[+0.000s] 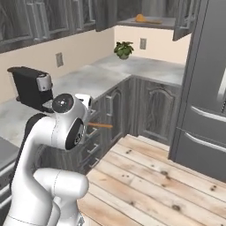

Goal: Organize the utensils by type. Pick up the wooden spoons from the counter and place them in the open cabinet. Then pick up the metallic utensils from the counter and place them in the open drawer.

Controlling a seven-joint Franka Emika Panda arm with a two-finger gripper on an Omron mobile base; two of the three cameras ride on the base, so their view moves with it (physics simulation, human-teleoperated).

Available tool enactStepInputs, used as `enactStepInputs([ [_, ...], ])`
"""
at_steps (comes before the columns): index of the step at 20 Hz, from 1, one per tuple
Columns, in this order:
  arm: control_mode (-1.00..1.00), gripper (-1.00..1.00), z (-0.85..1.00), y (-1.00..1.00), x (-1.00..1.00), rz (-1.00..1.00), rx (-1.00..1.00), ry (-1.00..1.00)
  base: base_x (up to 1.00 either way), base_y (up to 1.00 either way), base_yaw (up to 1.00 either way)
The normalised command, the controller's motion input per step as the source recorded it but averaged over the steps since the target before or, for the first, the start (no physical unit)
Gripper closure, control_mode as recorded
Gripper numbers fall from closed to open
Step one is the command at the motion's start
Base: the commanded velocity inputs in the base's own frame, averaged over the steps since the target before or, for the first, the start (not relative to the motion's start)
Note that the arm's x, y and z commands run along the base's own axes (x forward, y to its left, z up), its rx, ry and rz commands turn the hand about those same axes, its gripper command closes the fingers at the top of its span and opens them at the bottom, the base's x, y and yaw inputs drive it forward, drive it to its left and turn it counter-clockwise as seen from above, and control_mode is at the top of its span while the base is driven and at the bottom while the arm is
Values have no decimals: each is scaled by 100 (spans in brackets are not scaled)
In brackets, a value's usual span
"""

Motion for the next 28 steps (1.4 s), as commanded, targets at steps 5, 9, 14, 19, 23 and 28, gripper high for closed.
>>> enactStepInputs([
  [5, 100, 100, 0, 0, 0, 0, 0, 0, 100, 0, -7],
  [9, 100, 100, 0, 0, 0, 0, 0, 0, 100, 0, -2],
  [14, 100, 100, 0, 0, 0, 0, 0, 0, 99, 0, -8],
  [19, 100, 100, 0, 0, 0, 0, 0, 0, 95, 2, -20],
  [23, 100, 100, 0, 0, 0, 0, 0, 0, 79, 11, -4],
  [28, 100, 100, 0, 0, 0, 0, 0, 0, 80, 18, 0],
])
